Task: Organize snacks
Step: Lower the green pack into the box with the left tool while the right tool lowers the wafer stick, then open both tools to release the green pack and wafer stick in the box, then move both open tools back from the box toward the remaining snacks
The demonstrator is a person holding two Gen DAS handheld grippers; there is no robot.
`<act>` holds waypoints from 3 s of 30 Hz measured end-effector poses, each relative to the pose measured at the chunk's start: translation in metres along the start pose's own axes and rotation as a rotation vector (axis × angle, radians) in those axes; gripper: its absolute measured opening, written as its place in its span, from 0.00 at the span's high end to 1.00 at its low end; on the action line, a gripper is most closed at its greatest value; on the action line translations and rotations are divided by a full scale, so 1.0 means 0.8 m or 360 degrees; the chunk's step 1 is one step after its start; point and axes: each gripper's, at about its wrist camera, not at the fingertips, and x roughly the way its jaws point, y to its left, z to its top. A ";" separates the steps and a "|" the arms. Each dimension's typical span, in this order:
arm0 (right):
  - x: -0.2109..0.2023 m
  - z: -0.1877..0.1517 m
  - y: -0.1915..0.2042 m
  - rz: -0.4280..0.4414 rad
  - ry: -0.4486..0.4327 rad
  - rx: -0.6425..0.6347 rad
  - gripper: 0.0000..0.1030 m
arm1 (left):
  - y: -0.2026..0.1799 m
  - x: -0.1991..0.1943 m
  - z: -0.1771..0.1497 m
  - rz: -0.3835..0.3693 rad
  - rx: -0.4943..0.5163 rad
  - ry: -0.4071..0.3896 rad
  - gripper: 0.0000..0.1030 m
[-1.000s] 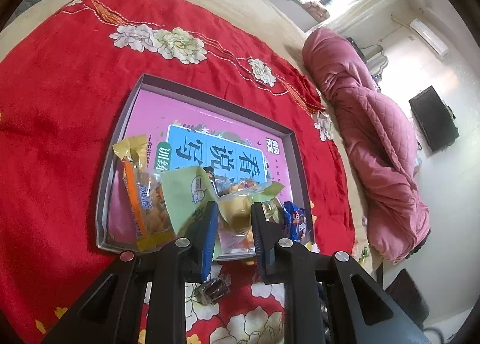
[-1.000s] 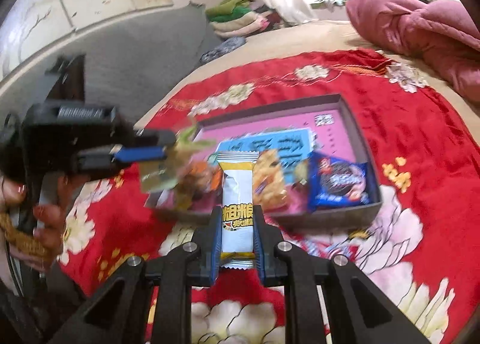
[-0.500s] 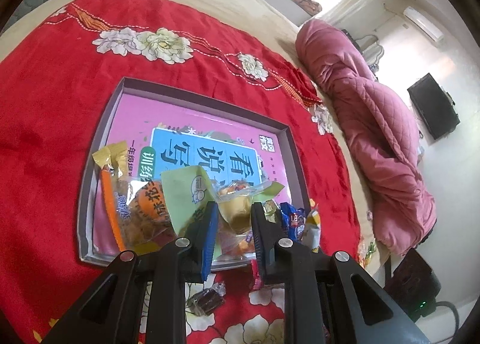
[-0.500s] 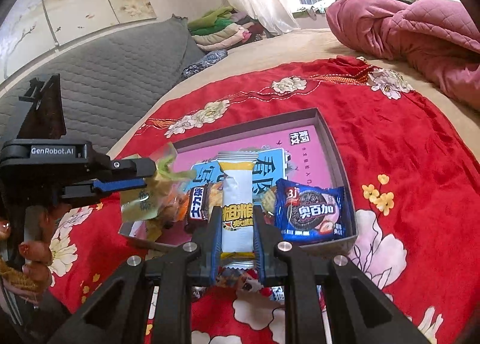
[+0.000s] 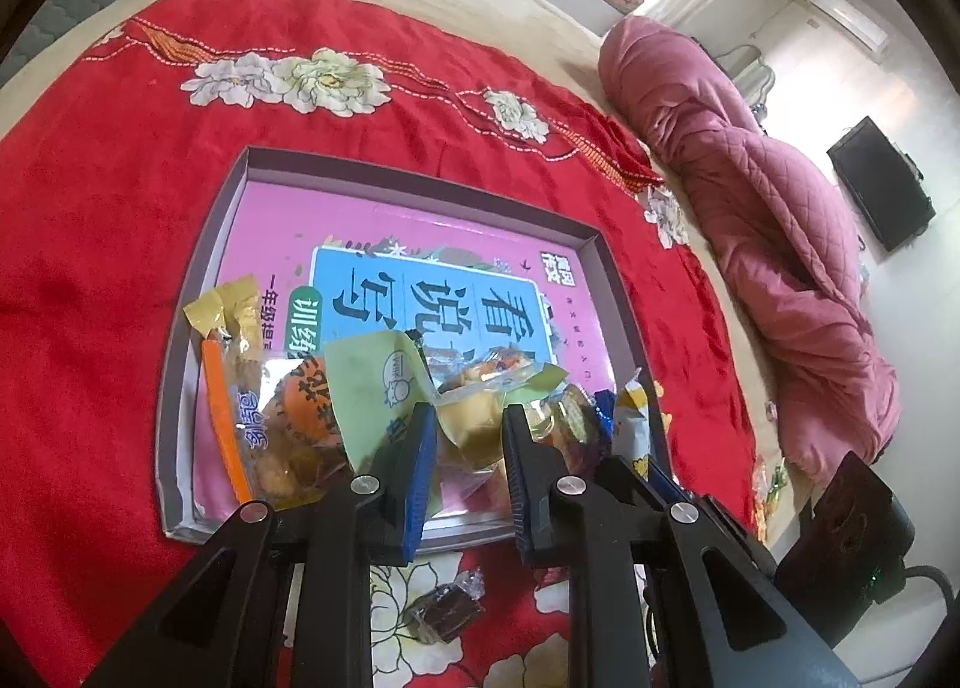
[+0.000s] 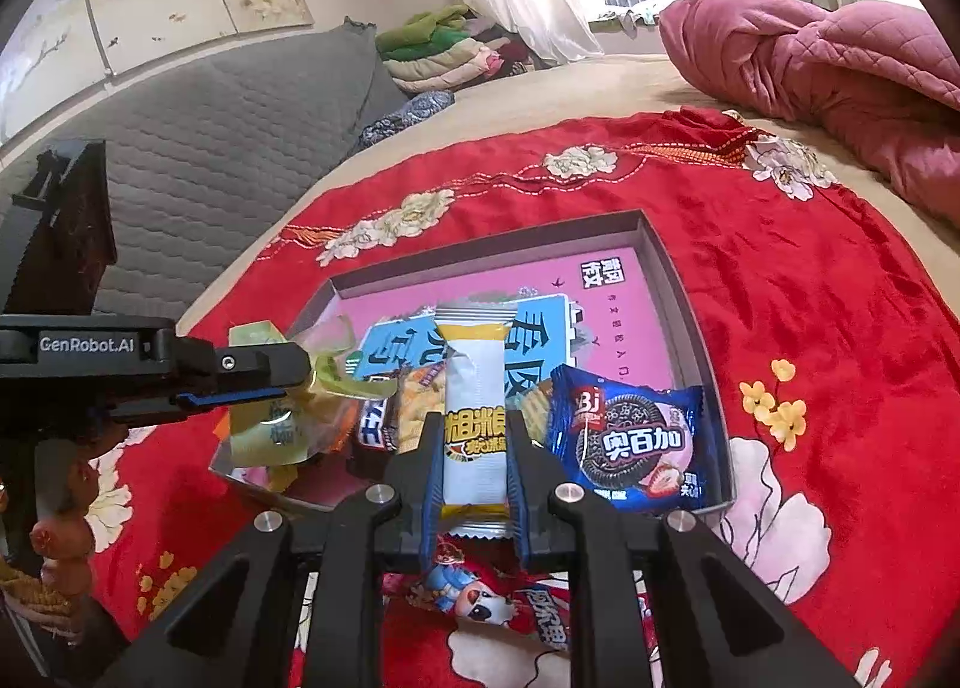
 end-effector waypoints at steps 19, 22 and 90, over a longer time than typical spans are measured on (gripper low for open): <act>0.020 -0.004 0.002 -0.0113 0.0031 -0.0078 0.81 | 0.006 0.009 -0.001 0.0040 -0.0010 0.0007 0.78; 0.019 -0.004 0.002 -0.0116 0.0028 -0.0080 0.81 | 0.009 0.008 0.001 0.0046 -0.0018 0.0002 0.78; -0.062 -0.021 0.027 -0.0160 -0.0072 -0.0230 0.38 | -0.005 -0.048 -0.057 0.0072 0.0167 0.0037 0.65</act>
